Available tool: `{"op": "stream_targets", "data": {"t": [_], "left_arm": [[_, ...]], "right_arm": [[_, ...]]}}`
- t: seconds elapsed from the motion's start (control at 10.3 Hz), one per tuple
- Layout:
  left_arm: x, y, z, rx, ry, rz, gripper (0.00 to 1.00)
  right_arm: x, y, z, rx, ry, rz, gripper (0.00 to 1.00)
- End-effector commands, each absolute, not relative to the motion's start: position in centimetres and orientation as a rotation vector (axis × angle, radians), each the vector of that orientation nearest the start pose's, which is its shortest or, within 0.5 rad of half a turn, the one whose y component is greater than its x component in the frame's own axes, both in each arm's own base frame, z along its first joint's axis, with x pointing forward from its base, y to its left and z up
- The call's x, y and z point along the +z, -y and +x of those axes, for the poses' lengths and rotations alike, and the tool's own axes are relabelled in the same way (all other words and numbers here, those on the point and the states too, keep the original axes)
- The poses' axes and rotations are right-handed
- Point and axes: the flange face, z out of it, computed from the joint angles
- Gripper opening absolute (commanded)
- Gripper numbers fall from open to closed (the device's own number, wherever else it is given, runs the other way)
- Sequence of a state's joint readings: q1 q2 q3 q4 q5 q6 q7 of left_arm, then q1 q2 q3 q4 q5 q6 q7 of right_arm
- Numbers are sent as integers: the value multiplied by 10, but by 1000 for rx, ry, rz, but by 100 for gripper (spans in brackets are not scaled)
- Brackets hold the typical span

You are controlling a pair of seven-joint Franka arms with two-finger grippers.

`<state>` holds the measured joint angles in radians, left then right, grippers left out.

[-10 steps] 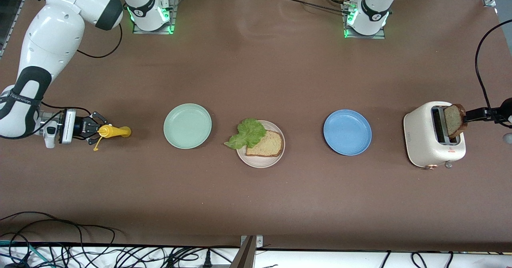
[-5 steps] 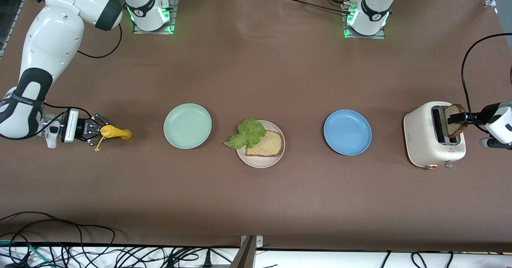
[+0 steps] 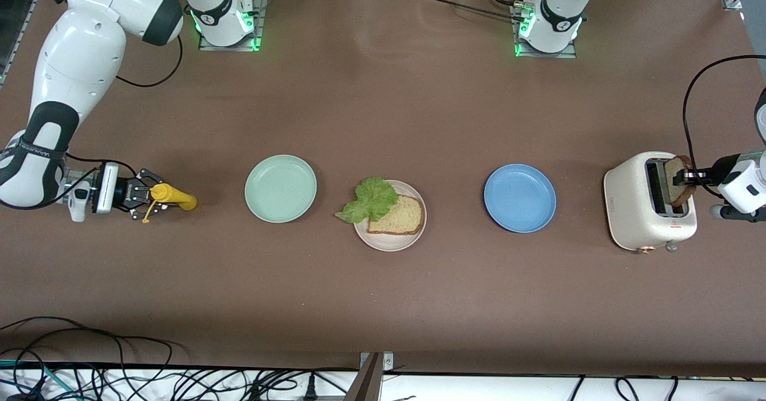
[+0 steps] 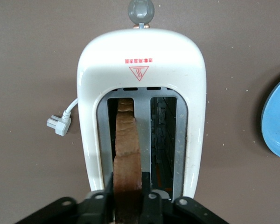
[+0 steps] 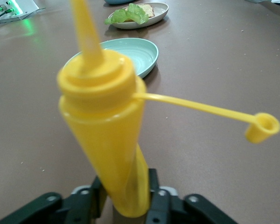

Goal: Make sandwich on beige plate with both arms
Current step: 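Set down the bottle with the right gripper while the left gripper grasps toaster bread, then lift the bread slice out of the toaster with the left gripper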

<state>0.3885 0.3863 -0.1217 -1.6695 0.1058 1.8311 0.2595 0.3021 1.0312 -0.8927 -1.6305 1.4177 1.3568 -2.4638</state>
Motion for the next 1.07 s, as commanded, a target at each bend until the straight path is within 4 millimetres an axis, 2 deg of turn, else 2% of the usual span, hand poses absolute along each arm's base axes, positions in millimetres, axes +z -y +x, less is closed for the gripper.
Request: {"op": "stream_targets", "data": {"t": [0.0, 0.1, 0.29, 0.49, 0.58, 0.78, 0.97], "left_arm": [[381, -183, 607, 328, -82, -3106, 0], [385, -183, 608, 320, -81, -3104, 0], [411, -179, 607, 261, -118, -3094, 0], [436, -166, 605, 242, -154, -3084, 0], [454, -157, 607, 250, -171, -3082, 0], [489, -140, 611, 269, -203, -3081, 0], [514, -108, 617, 251, -285, -3084, 0]], "right_arm": [[144, 169, 600, -748, 1498, -1744, 100], [144, 172, 599, -748, 1491, -1744, 100], [145, 191, 592, -750, 1469, -1766, 100], [149, 215, 583, -739, 1446, -1787, 100], [155, 228, 581, -714, 1412, -1827, 100], [187, 249, 589, -622, 1377, -1928, 100], [232, 262, 605, -519, 1290, -2037, 100]]}}
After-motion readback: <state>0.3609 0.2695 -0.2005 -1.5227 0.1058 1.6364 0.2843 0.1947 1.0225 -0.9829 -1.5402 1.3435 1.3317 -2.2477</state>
